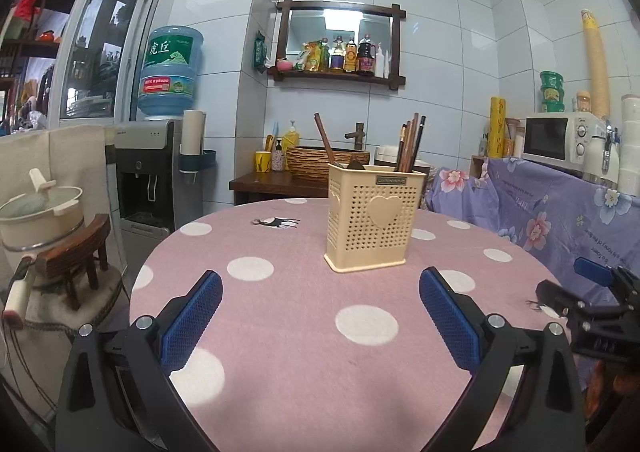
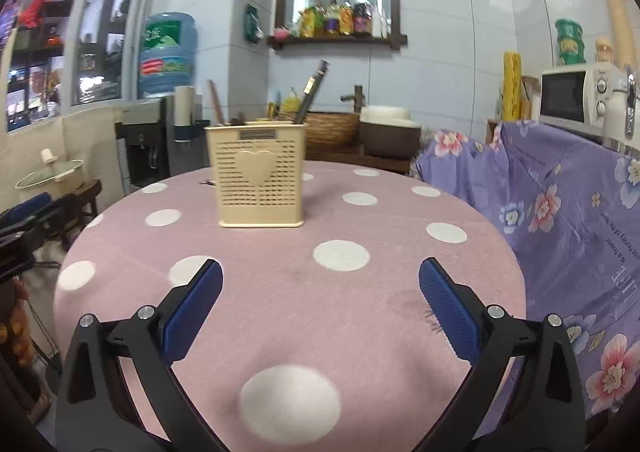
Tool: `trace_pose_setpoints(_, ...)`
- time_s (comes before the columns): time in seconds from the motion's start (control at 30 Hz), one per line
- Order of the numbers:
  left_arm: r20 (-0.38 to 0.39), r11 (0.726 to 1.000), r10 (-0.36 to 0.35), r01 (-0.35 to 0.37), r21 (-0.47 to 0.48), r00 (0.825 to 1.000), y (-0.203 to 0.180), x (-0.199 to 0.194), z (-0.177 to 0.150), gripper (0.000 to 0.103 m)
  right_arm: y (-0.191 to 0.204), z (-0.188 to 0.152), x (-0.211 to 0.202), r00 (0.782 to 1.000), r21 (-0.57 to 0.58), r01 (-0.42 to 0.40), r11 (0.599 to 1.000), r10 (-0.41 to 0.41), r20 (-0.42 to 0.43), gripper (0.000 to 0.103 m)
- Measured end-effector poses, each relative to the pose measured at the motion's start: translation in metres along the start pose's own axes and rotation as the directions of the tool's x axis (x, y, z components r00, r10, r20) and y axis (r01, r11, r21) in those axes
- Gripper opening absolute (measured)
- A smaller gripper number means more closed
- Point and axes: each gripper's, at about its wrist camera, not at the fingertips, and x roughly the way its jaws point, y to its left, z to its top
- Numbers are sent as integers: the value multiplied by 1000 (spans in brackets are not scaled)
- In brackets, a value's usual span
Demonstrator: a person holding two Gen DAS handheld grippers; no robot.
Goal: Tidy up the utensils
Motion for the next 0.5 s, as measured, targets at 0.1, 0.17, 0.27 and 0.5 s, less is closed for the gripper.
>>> trace_pose_setpoints(0.1,8,1000,-15,15,-7,1000,-4,-17,-6,98,15,-10,-27,998,-5,-64,998,64,24,97)
trace_pose_setpoints(0.17,4,1000,-29,29,-10,1000,-6,-26,-9,98,22,-12,-42,995,-11,-86,996,86,45,97)
trace_pose_setpoints(0.27,-1,999,-46,46,-27,999,-6,-34,-10,98,30,-14,-57,992,-21,-97,995,99,79,97)
trace_pose_setpoints(0.5,18,1000,-13,13,-10,1000,-5,-42,-13,98,26,-11,-67,989,3,-98,995,97,116,97)
